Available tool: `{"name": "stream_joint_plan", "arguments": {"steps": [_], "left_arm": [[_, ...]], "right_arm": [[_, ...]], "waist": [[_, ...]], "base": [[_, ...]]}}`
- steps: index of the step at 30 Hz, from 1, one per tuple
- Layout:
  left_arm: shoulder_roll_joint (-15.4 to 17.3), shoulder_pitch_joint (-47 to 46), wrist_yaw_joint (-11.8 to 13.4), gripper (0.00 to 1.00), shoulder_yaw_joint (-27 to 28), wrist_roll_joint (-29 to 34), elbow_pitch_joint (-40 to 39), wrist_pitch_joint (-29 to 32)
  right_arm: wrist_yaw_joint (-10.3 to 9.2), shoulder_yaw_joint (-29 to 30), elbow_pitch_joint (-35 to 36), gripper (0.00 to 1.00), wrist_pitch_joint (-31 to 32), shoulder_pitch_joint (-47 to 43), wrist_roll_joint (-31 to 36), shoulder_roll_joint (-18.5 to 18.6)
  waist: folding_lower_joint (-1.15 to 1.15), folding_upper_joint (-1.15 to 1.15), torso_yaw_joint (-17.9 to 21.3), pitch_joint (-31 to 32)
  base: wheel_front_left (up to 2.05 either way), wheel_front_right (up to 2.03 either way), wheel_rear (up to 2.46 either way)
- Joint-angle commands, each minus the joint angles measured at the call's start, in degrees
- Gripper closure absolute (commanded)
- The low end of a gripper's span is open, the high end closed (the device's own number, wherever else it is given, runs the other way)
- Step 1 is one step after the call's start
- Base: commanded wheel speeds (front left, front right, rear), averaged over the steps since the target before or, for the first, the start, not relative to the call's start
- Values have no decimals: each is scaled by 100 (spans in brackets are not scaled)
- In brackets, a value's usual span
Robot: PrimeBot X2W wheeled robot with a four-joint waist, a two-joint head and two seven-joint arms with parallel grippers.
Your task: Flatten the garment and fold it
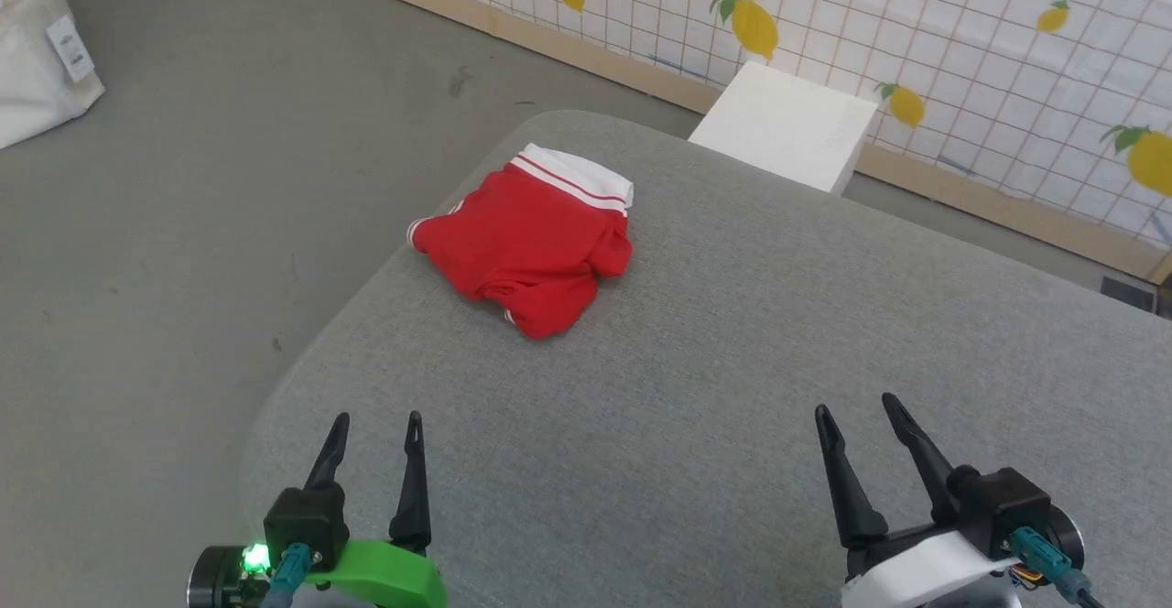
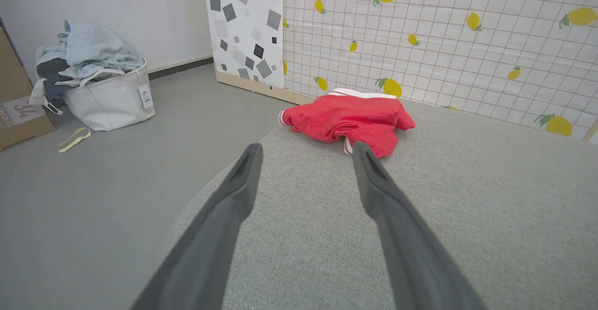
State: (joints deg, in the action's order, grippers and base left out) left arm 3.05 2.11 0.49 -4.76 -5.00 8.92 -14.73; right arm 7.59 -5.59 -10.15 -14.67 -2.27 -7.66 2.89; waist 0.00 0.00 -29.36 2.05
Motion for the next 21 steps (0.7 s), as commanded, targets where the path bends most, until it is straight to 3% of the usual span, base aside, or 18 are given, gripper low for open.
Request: {"name": "stream_joint_plan", "arguments": {"steps": [1, 14, 21], "left_arm": [[-17, 83, -30, 0, 1, 44, -8, -27], [-17, 150, -92, 0, 67, 67, -90, -27], [66, -103, -290, 0, 47, 103, -80, -27]], "right_arm": [[-10, -11, -12, 0, -33, -41, -47, -2], [-10, -39, 16, 0, -33, -88, -30, -2], [-10, 2, 91, 0, -33, 22, 117, -2]], "waist": [[0, 0, -34, 12], [0, 0, 22, -25], [0, 0, 352, -354]], "base": [[0, 0, 0], [0, 0, 0], [0, 0, 0]]}}
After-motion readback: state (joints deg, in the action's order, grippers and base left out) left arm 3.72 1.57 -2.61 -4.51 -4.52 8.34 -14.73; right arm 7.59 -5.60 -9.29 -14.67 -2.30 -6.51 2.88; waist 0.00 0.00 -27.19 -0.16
